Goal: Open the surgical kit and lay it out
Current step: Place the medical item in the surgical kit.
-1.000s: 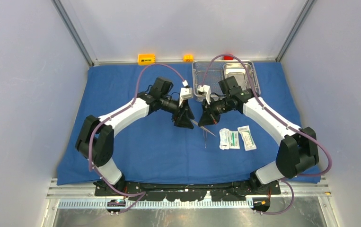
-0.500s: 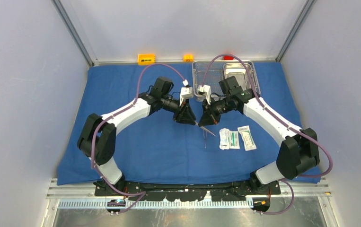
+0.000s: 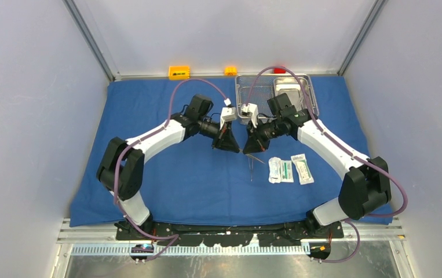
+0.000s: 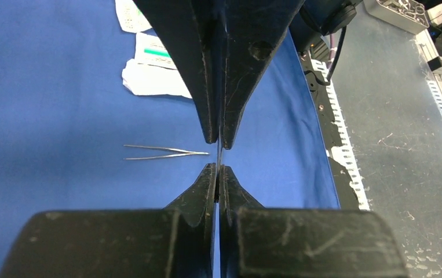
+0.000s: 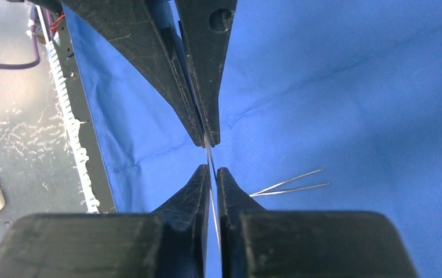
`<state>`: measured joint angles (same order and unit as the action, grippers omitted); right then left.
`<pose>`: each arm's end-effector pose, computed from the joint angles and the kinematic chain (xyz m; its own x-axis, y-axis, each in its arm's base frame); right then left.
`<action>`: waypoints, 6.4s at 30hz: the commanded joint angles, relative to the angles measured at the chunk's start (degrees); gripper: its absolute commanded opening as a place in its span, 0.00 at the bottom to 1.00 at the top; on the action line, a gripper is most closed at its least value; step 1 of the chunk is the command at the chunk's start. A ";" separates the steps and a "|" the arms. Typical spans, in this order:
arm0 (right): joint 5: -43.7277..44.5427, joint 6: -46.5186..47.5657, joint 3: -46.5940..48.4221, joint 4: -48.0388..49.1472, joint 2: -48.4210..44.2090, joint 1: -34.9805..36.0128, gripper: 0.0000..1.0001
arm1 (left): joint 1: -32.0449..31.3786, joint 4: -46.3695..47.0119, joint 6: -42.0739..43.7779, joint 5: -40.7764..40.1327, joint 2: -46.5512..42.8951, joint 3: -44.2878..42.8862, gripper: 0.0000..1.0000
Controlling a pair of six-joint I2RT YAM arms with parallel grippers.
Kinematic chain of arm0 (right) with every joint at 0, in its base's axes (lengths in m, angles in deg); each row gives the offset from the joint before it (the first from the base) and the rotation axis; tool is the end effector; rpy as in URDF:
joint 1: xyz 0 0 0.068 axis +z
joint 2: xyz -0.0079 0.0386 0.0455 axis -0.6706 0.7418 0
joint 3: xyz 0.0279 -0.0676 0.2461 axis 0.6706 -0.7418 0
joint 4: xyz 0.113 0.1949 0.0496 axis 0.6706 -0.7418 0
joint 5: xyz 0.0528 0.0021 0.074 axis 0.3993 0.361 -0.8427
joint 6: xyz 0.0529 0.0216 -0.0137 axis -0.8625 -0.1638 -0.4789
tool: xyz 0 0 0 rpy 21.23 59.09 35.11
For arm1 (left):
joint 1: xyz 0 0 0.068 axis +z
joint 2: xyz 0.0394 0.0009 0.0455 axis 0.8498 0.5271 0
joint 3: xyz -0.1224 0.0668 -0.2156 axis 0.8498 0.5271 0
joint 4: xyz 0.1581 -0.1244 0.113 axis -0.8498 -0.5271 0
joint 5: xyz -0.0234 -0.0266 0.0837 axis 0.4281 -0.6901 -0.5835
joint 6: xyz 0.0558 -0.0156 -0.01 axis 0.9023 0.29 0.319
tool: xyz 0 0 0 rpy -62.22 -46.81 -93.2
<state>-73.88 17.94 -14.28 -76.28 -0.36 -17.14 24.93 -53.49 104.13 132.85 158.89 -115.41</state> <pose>0.2310 0.1418 0.2688 -0.4694 -0.5018 -0.7265 -0.8826 0.2906 0.3695 0.2609 -0.2177 0.2484 -0.3310 0.3501 -0.8763 0.9098 -0.1283 -0.3948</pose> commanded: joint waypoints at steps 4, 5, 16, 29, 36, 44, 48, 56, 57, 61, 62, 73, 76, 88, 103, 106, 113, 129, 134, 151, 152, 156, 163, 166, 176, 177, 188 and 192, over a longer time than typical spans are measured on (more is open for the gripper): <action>8.07 -8.32 3.42 5.59 -1.26 -1.61 0.44 | 1.20 -3.58 3.51 -9.77 -3.41 -2.38 0.00; 8.90 -8.92 3.89 5.68 -1.42 -2.14 0.47 | 1.60 -3.35 4.00 -11.61 -4.31 -1.95 0.00; 9.79 -41.17 3.56 21.27 0.73 -13.38 0.65 | 2.23 10.94 -2.00 -38.43 -14.93 6.36 0.00; 6.07 -79.68 -0.51 49.52 7.32 -14.00 0.65 | 2.23 10.72 -21.56 -49.24 -11.89 -2.24 0.00; 5.45 -90.24 -3.32 60.50 11.39 -13.36 0.65 | 1.16 8.26 -22.85 -49.51 -9.98 -6.89 0.00; 5.43 -96.51 -5.05 67.40 13.19 -12.79 0.65 | -0.59 9.88 -21.30 -49.61 -9.18 -5.98 0.00; 5.07 -98.29 -4.97 68.97 15.01 -12.42 0.62 | -0.71 11.33 -20.51 -49.88 -9.37 -4.65 0.00; 4.78 -99.21 -4.04 69.98 16.68 -11.56 0.47 | -1.47 11.54 -17.07 -49.80 -9.32 -4.21 0.00; 4.71 -99.49 -4.03 70.38 16.82 -11.61 0.44 | -1.74 11.65 -16.54 -49.85 -9.31 -3.88 0.00; 4.71 -99.81 -4.19 71.02 16.80 -11.57 0.29 | -2.11 12.47 -16.10 -50.40 -9.55 -2.20 0.00; 4.69 -99.89 -4.28 71.10 16.80 -11.61 0.26 | -2.08 12.68 -14.47 -50.60 -9.68 -1.90 0.00; 4.97 -99.99 -4.89 72.22 16.56 -12.78 0.01 | -2.15 13.65 -11.46 -51.38 -10.89 0.96 0.04; 5.00 -99.06 -5.08 72.46 16.24 -13.17 0.01 | -2.08 13.36 -10.91 -49.72 -11.01 0.92 0.20; 7.08 -85.13 -10.04 69.17 11.17 -13.46 0.00 | -2.54 5.16 -8.09 -43.84 -11.79 -3.66 0.82; 7.95 -79.00 -10.80 64.80 8.37 -11.57 0.01 | -3.78 -10.40 -13.87 -42.36 3.50 -21.38 0.61; 7.87 -78.36 -10.84 64.00 8.06 -11.59 0.01 | -3.84 -10.64 -14.23 -42.35 4.22 -21.97 0.55; 8.10 -77.28 -11.32 62.90 7.47 -11.58 0.00 | -4.64 -11.11 -14.39 -41.54 6.11 -24.00 0.50; 8.36 -76.37 -11.58 61.59 6.14 -11.47 0.01 | -4.92 -12.28 -14.40 -42.51 8.73 -26.95 0.38; 8.73 -75.61 -11.85 61.25 5.95 -11.45 0.01 | -4.90 -12.37 -14.58 -42.09 9.29 -27.98 0.36; 8.65 -75.38 -11.94 61.05 6.18 -11.43 0.00 | -4.93 -12.73 -15.31 -41.32 11.14 -29.54 0.21; 8.64 -75.32 -12.01 61.04 6.21 -11.48 0.01 | -4.94 -12.79 -15.31 -41.38 11.20 -29.68 0.20; 8.77 -73.85 -11.79 60.20 5.95 -11.53 0.13 | -4.85 -13.06 -16.81 -42.01 11.07 -29.68 0.09; 8.96 -69.18 -10.89 56.01 2.90 -14.68 0.56 | -4.89 -8.95 -23.42 -47.95 4.73 -20.93 0.00; 9.54 -65.91 -10.32 53.88 1.55 -16.80 0.60 | -5.72 -6.75 -26.80 -52.46 1.11 -15.15 0.00; 14.39 -53.54 -9.04 42.42 -5.02 -22.78 0.61 | -13.90 -6.70 -52.41 -70.11 -6.39 -1.07 0.00; 14.78 -52.81 -9.41 41.98 -5.67 -23.04 0.61 | -14.05 -7.36 -55.30 -70.26 -5.91 -0.52 0.00; 16.47 -50.50 -13.73 41.37 -12.04 -28.74 0.61 | -16.83 -6.93 -67.79 -75.86 -3.95 4.21 0.00; 16.37 -50.50 -14.78 41.37 -12.65 -29.49 0.61 | -16.84 -4.09 -68.84 -76.16 -3.31 7.15 0.00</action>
<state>-58.25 -34.06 -28.12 -35.84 -11.07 -46.26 8.35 -61.08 38.80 59.73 155.07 -110.31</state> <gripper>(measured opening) 0.614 0.088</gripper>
